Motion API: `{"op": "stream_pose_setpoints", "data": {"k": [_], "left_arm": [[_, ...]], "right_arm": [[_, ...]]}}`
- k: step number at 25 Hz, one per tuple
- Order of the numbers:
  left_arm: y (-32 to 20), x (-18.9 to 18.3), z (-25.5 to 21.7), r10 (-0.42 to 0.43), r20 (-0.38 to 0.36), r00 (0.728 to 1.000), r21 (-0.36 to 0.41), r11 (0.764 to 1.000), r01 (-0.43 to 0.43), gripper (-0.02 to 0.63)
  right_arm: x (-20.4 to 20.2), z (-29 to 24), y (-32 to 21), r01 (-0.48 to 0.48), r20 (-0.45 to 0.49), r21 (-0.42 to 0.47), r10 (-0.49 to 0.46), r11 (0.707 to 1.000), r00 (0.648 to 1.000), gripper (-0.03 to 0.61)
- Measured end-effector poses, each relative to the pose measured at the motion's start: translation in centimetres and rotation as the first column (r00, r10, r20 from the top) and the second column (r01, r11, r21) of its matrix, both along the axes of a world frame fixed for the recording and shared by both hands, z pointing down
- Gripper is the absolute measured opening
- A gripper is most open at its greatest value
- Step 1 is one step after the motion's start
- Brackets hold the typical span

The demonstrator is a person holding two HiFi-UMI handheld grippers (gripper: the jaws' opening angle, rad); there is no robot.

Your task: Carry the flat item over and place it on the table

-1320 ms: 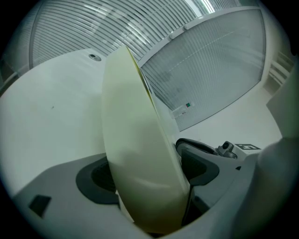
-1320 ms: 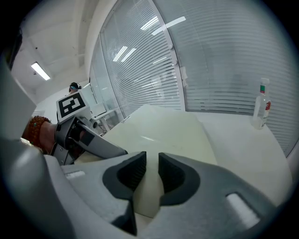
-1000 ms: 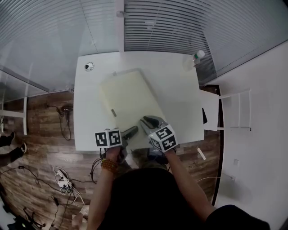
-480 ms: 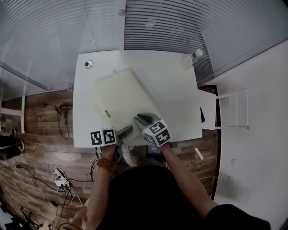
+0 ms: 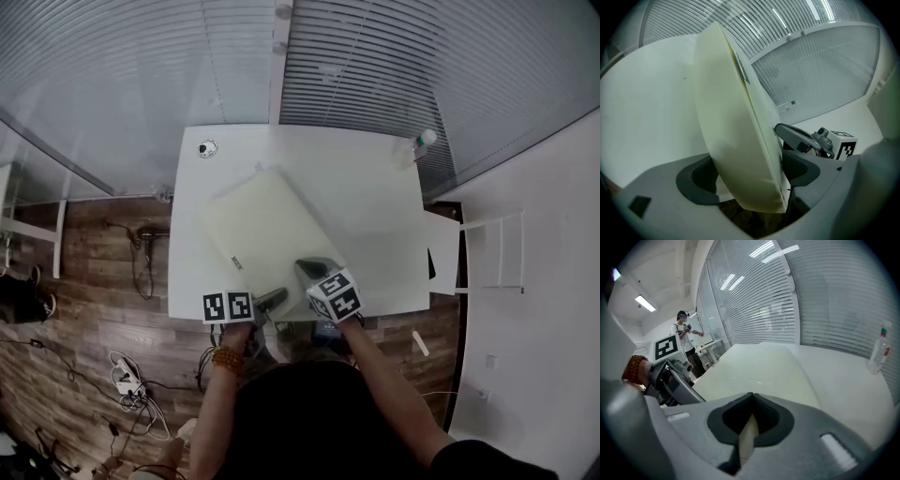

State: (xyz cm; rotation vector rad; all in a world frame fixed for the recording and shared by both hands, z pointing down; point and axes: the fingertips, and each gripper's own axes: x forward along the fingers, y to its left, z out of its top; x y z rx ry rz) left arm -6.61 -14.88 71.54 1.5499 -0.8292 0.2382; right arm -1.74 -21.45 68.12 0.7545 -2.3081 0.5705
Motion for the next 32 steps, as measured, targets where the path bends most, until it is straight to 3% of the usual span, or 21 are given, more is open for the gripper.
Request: {"op": "stream_pose_setpoints", "data": {"k": [4, 9, 14, 19, 23, 27, 29, 32], "left_arm": [[0.2, -0.2, -0.1, 0.010, 0.003, 1.000, -0.007, 1.000, -0.010, 0.428], [1.0, -0.7, 0.3, 0.022, 0.019, 1.000, -0.029, 0.999, -0.022, 0.428], [3.4, -0.2, 1.7, 0.171, 0.131, 0.977, -0.029, 0.985, -0.168, 0.424], [3.1, -1.7, 2.1, 0.123, 0.158, 0.980, -0.025, 0.992, -0.120, 0.420], [1.5, -3.6, 1.0, 0.048, 0.205, 0.978, 0.039, 0.998, -0.057, 0.410], [1.0, -3.0, 0.7, 0.042, 0.199, 0.979, 0.057, 0.997, -0.055, 0.410], [0.6, -3.1, 0.6, 0.007, 0.182, 0.983, 0.048, 0.999, -0.016, 0.408], [-0.3, -2.9, 0.2, -0.015, 0.158, 0.987, 0.049, 0.999, 0.008, 0.400]], "right_arm": [[-0.3, 0.1, 0.0, 0.041, -0.034, 0.015, -0.040, 0.999, 0.999, 0.002], [-0.5, 0.4, 0.0, 0.027, -0.030, 0.002, -0.027, 1.000, 0.999, 0.002], [0.8, 2.1, -1.1, -0.023, -0.098, 0.018, 0.025, 1.000, 0.995, 0.000], [0.5, 2.2, -2.2, -0.034, -0.097, 0.007, 0.035, 0.999, 0.995, -0.001], [-0.2, 1.7, -2.9, -0.051, -0.065, 0.025, 0.052, 0.998, 0.997, 0.000], [2.8, 0.4, -3.7, -0.058, -0.076, 0.099, 0.066, 0.993, 0.995, 0.008], [5.3, 0.0, -4.8, -0.072, -0.087, 0.125, 0.083, 0.990, 0.993, 0.143], [7.8, 0.1, -7.5, -0.077, -0.076, 0.120, 0.086, 0.990, 0.993, 0.161]]}}
